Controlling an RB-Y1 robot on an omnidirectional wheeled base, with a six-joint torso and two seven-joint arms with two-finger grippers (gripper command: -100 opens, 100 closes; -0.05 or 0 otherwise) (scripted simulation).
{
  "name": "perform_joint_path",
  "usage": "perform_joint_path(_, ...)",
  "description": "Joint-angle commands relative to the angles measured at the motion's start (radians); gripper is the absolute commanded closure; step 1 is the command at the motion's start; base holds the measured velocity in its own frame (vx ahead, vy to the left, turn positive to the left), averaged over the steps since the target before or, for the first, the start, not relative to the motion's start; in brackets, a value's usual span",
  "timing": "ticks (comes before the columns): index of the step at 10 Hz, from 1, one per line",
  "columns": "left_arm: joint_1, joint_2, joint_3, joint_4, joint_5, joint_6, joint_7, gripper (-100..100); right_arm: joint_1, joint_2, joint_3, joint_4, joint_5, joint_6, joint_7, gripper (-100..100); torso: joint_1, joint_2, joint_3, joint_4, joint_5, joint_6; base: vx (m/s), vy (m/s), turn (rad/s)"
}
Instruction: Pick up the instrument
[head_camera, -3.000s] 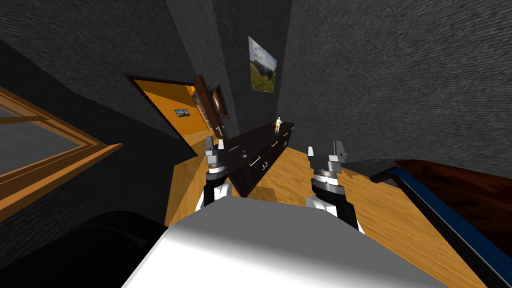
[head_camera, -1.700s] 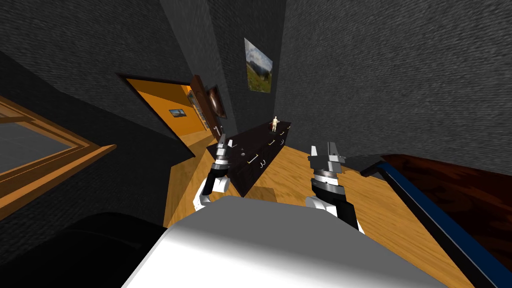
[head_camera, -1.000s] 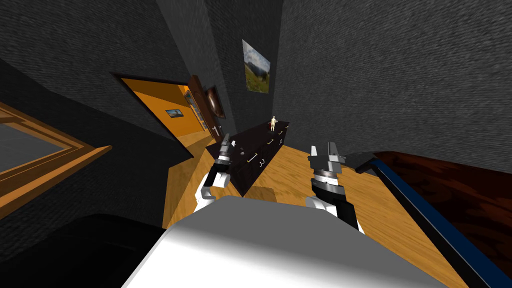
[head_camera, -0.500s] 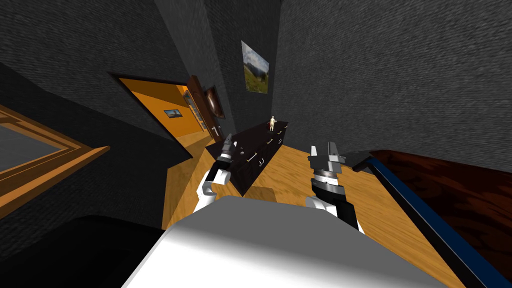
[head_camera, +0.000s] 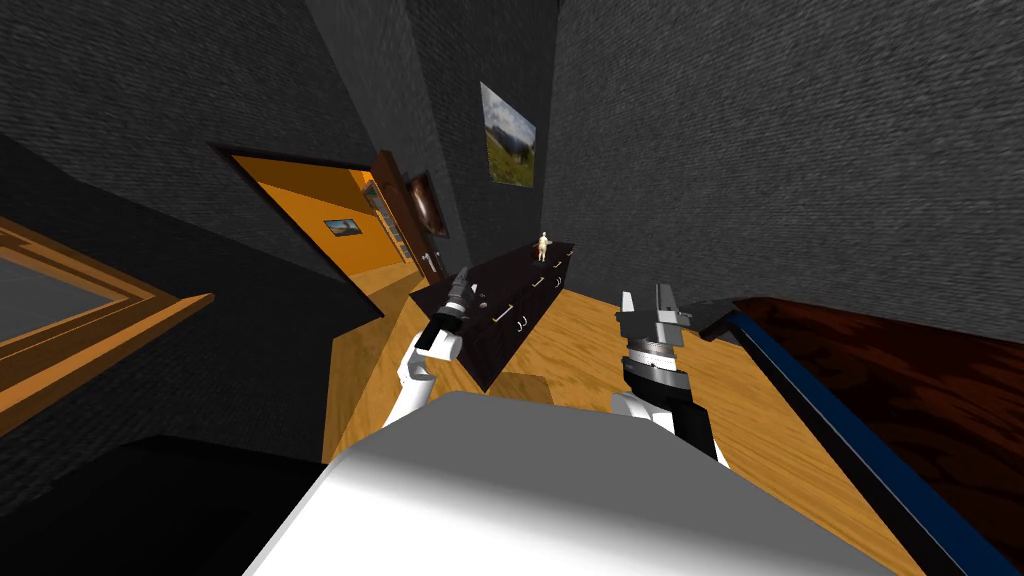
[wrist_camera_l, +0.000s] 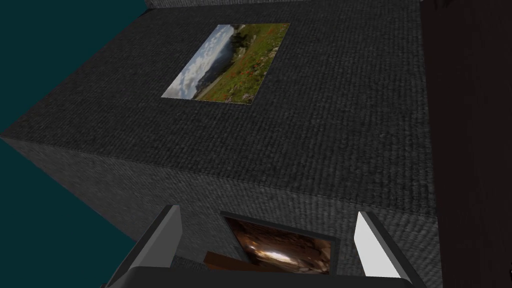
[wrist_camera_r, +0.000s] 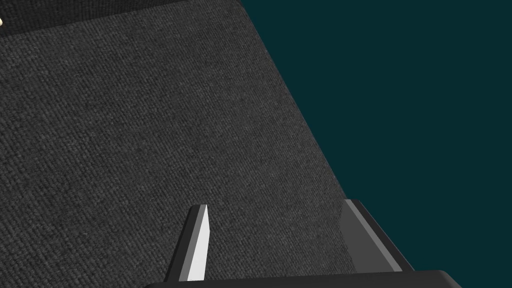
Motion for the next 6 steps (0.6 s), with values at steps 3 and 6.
perform_joint_path(3, -0.035, 0.009, 0.003, 0.023, 0.018, 0.108, 0.032, -100, 0.000, 0.000, 0.000, 0.000, 0.000, 0.000, 0.000, 0, 0.000, -0.001, 0.000, 0.000, 0.000, 0.000, -0.013, -0.001, -0.008)
perform_joint_path(6, -0.063, 0.014, 0.005, 0.038, 0.030, 0.184, 0.052, -100, 0.000, 0.000, 0.000, 0.000, 0.000, 0.000, 0.000, 0, 0.000, -0.001, -0.001, 0.000, 0.000, 0.000, 0.000, 0.000, 0.000)
